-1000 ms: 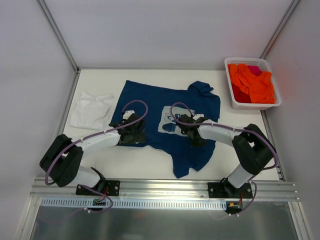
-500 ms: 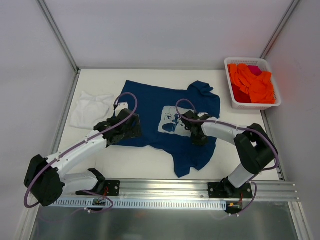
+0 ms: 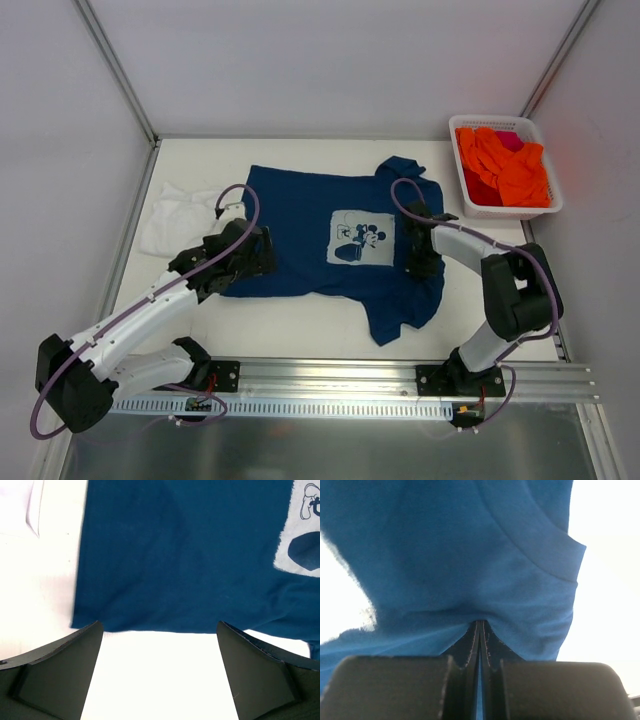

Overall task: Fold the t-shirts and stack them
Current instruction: Flatten out the tshirt

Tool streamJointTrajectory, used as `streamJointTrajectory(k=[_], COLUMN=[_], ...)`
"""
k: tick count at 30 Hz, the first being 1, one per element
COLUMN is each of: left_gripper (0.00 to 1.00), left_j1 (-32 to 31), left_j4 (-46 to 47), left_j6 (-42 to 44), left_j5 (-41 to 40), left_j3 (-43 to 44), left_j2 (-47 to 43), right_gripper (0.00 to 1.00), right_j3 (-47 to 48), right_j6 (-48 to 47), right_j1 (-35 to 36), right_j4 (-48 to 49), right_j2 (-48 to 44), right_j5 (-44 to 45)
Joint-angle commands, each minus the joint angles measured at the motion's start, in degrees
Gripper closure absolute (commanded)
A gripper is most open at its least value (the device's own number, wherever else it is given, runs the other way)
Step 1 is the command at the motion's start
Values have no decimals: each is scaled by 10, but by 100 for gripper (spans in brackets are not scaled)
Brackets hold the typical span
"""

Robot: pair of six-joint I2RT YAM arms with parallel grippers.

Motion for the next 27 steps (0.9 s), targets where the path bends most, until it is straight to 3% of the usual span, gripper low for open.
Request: streamJointTrajectory(k=[1, 9, 13, 14, 15, 18, 22, 24, 27], left_gripper=[1, 1, 1, 1, 1, 1, 1, 1, 1], left_j1=[0, 1, 1, 1, 1, 6, 37, 69, 132], left_j4=[-15, -17, -14, -11, 6, 68, 157, 193, 227], left_j6=[6, 4, -10, -11, -6, 22, 68, 77, 76], left_j5=[-12, -15, -38, -51, -56, -38, -7, 64, 131], left_j3=[3, 10, 10, 10, 13, 10, 38, 65, 96], left_j2=[-22, -11, 4, 11, 14, 15, 43, 83, 157], right_gripper=[99, 99, 99, 96, 83, 60, 43, 32, 25], right_j3=[-5, 42, 72, 78, 82, 111, 175, 212, 246], right_j6=[-39, -105, -130, -134, -140, -153, -169, -178, -202], right_j1=[-46, -117, -111, -107, -94, -72, -65, -65, -66], right_j4=[1, -12, -14, -16, -20, -34, -59, -64, -63], right_j2=[-14, 15, 19, 11, -12, -77, -146, -166, -170], right_j5=[-13, -56, -106, -108, -102, -96, -106, -107, -93])
